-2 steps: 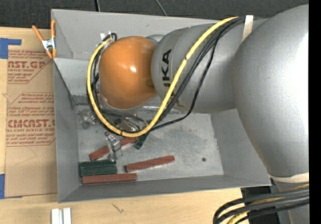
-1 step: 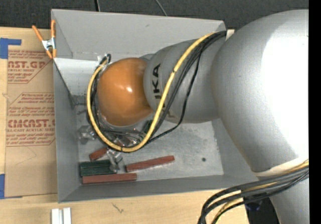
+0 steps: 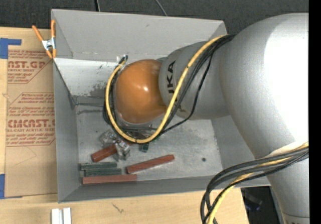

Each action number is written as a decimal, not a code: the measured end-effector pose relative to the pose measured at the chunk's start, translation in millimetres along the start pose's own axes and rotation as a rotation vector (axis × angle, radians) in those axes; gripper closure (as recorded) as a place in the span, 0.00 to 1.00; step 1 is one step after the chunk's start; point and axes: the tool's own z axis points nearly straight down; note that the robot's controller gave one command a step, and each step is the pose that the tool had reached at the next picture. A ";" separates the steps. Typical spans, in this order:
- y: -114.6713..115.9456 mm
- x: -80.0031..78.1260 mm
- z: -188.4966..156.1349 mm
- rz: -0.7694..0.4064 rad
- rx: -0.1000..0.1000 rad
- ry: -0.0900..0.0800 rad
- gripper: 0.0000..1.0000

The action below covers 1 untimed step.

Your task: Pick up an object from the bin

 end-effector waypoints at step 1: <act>0.0 0.0 0.0 0.000 0.000 0.000 1.00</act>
Offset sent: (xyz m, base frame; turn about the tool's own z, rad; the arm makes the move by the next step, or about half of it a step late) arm 0.0070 -0.0025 0.1865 0.0214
